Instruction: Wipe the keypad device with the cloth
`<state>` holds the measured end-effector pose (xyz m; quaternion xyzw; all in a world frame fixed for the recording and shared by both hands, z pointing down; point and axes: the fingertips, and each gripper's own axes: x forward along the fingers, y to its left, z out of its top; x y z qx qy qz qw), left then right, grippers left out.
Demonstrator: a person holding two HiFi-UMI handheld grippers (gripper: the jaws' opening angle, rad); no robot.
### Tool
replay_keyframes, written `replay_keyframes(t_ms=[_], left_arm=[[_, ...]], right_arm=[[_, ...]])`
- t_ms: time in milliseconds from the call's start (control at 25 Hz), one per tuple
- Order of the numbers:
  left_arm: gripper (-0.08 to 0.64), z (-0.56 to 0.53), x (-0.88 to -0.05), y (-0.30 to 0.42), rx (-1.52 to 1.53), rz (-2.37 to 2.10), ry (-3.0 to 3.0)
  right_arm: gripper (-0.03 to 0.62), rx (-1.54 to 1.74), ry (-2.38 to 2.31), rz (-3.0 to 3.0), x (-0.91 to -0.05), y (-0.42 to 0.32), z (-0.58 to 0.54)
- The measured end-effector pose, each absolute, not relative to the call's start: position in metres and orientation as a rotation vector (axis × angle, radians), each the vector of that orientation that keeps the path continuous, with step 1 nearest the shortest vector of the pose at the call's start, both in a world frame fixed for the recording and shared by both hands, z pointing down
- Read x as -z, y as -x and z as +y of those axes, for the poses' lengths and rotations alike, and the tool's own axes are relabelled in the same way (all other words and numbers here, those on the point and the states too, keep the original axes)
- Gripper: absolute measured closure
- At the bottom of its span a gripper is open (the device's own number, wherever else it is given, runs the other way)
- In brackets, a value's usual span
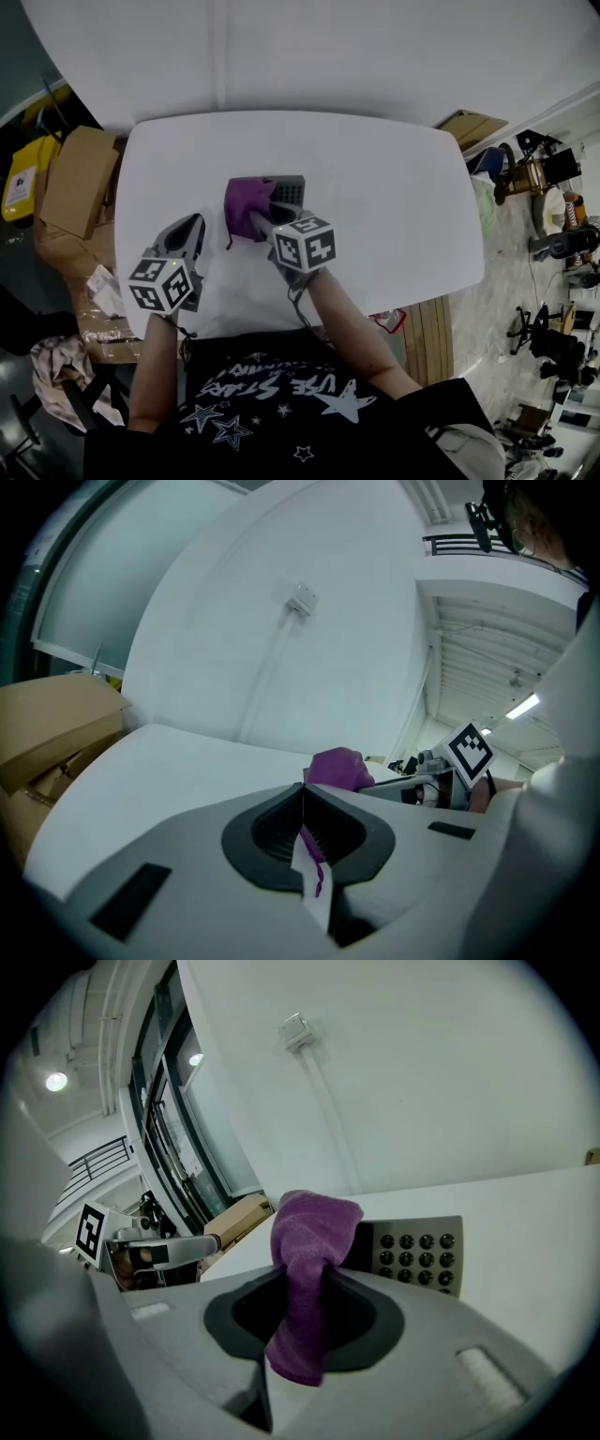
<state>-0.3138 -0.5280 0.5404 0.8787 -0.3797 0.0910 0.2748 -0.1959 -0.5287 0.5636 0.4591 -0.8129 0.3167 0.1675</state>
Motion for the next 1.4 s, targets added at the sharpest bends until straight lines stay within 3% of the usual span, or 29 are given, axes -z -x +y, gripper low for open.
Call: replay_keyframes(t_ms=[1400], left_arm=[[0.551,-0.490,-0.535,0.257,-0.273,-1.049,-2.328]], right_arm=[[0.494,-0.945,-1.431,-2.203,-0.568,0.074,-0.497]])
